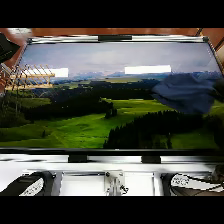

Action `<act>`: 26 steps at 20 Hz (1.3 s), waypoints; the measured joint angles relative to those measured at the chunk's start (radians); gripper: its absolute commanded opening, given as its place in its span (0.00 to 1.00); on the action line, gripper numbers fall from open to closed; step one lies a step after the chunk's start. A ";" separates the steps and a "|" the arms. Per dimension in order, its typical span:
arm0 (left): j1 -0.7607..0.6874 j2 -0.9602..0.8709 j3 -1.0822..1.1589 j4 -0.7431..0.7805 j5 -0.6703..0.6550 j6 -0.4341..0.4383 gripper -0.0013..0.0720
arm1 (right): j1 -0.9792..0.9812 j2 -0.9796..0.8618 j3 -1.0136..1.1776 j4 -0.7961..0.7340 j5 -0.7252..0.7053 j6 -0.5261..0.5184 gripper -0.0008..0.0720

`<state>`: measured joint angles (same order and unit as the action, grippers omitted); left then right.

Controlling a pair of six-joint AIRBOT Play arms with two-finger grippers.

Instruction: Fold the shirts.

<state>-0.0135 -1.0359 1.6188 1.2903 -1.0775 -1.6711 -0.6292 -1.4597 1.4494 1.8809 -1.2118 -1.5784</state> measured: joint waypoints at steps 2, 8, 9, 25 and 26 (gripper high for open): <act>0.000 0.000 0.000 0.000 -0.010 0.000 0.07 | -0.057 0.032 -0.079 -0.051 -0.044 0.037 0.10; 0.000 0.000 0.000 0.000 -0.022 0.007 0.07 | -0.200 0.277 -0.518 -0.052 -0.052 0.155 0.10; 0.000 0.000 0.000 0.000 -0.022 0.010 0.07 | -0.213 0.327 -0.587 -0.045 -0.046 0.166 0.10; 0.000 0.000 0.000 0.001 -0.024 0.063 0.07 | -0.253 0.690 -0.880 -0.166 -0.135 0.250 0.10; 0.000 0.000 0.000 0.001 -0.024 0.067 0.07 | -0.253 0.692 -0.880 -0.110 -0.103 0.235 0.10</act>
<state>-0.0135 -1.0359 1.6188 1.2911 -1.1015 -1.6043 -0.8818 -0.7681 0.5690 1.7710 -1.3151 -1.3430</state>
